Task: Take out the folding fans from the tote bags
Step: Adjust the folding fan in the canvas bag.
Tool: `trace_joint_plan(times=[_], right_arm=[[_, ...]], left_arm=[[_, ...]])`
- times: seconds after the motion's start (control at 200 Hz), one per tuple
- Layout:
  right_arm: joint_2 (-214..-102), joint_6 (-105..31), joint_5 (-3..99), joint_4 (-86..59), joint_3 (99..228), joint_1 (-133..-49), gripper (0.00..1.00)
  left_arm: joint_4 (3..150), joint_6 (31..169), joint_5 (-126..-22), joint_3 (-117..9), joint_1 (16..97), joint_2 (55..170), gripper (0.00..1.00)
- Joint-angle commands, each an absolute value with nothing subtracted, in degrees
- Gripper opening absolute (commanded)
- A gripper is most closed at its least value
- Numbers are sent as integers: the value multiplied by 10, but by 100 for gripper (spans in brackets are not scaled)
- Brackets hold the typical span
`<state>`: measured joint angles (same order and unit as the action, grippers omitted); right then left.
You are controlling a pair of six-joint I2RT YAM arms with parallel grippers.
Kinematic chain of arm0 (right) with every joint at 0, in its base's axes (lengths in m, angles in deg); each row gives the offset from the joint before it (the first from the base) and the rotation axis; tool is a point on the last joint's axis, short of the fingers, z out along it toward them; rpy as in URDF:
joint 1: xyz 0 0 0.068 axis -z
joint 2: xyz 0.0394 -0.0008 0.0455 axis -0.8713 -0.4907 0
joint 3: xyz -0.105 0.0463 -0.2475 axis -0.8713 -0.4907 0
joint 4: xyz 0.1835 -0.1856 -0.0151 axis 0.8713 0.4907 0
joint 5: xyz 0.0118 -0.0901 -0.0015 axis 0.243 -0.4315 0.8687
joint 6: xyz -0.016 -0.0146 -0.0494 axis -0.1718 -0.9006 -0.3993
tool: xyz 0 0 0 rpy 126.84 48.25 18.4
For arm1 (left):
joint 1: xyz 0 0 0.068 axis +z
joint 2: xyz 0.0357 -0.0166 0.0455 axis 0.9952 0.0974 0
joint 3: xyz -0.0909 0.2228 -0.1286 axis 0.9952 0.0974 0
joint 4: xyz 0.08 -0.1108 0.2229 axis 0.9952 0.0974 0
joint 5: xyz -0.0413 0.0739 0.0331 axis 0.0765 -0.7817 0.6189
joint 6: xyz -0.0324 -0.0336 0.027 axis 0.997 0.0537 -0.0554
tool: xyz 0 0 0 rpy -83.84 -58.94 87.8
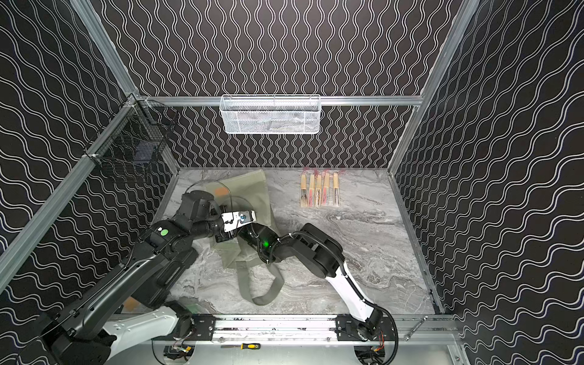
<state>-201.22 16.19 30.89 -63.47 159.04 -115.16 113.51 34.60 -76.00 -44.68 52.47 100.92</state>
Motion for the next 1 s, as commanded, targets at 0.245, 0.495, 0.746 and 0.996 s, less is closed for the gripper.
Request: trace_joint_plan(times=[0.245,0.495,0.746,0.996], right_arm=[[-1925,110,327,-670,1499,-1158,24],[-1845,64,337,-552,1443,-1166,24],[-1836,34,350,-441,1419,-1169,26],[-1837,10,360,-394,1429,-1169,41]], left_arm=[[1103,362,-779,-458,524,1018,0],[1101,359,-780,-455,524,1013,0],[1103,360,-779,-456,525,1017,0],[1104,361,-779,-454,525,1017,0]])
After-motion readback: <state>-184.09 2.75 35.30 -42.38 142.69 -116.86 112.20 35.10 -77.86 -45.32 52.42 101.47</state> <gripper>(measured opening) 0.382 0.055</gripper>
